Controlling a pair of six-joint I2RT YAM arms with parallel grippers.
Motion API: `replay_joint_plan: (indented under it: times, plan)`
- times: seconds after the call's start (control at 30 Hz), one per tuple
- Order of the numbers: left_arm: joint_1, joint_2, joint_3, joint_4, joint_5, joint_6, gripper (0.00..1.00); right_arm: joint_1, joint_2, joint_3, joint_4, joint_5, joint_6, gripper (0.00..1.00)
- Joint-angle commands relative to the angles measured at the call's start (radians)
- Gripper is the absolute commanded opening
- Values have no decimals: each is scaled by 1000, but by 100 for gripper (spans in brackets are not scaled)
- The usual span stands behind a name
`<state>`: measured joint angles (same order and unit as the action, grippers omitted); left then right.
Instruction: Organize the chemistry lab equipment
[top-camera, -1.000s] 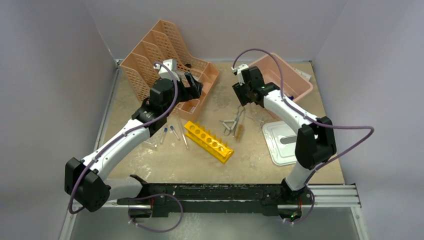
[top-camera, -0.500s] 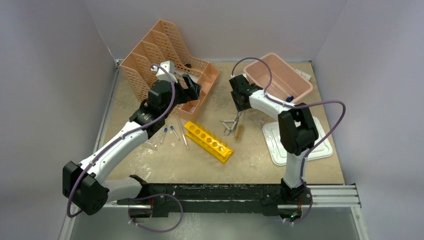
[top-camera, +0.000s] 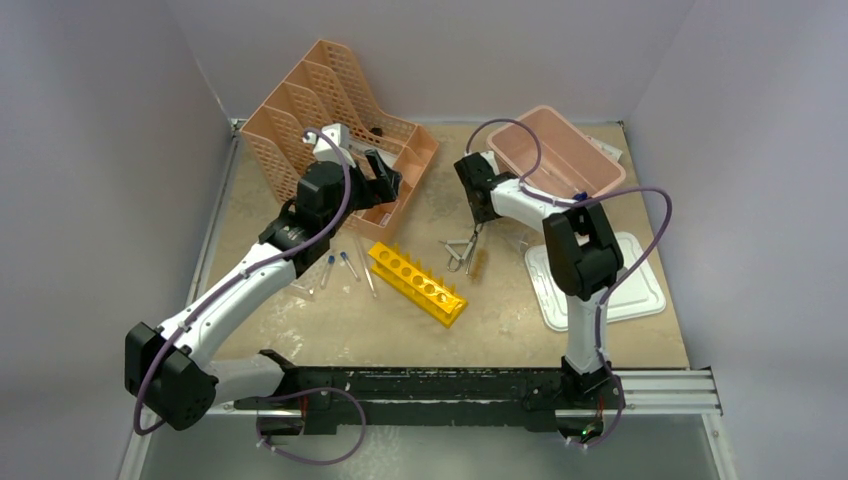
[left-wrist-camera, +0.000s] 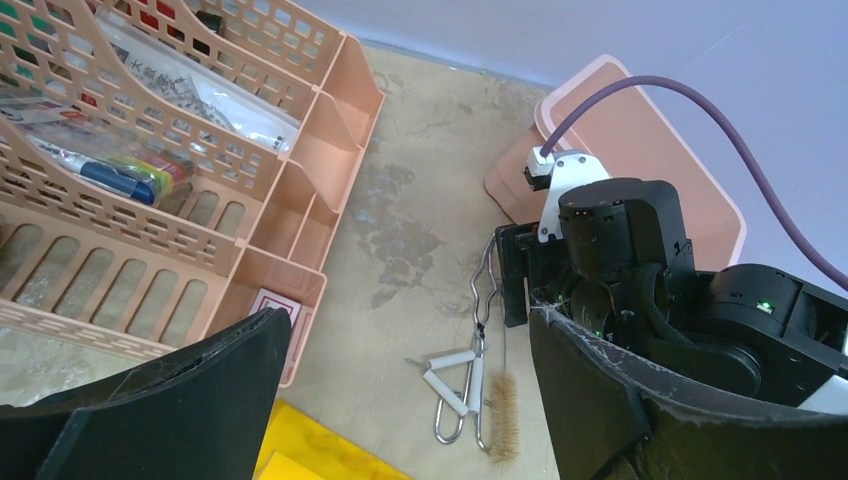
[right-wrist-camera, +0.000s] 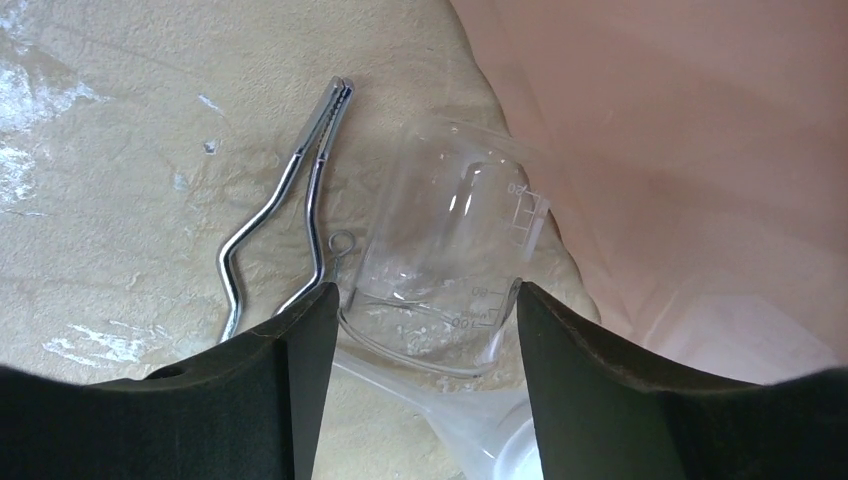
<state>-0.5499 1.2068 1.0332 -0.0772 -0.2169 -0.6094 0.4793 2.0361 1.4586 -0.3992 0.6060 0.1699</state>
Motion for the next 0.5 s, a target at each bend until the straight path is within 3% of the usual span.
replay_joint_plan:
  times: [0.0, 0.27, 0.47]
  plan:
    - [6, -36, 8, 11, -11, 13, 89, 1, -14, 30, 16, -28, 33, 63]
    - [6, -39, -3, 10, -13, 4, 89, -4, 13, 27, 68, -30, 33, 66]
    - [5, -34, -4, 10, -12, -1, 89, -9, 21, 34, 85, -15, 65, 74]
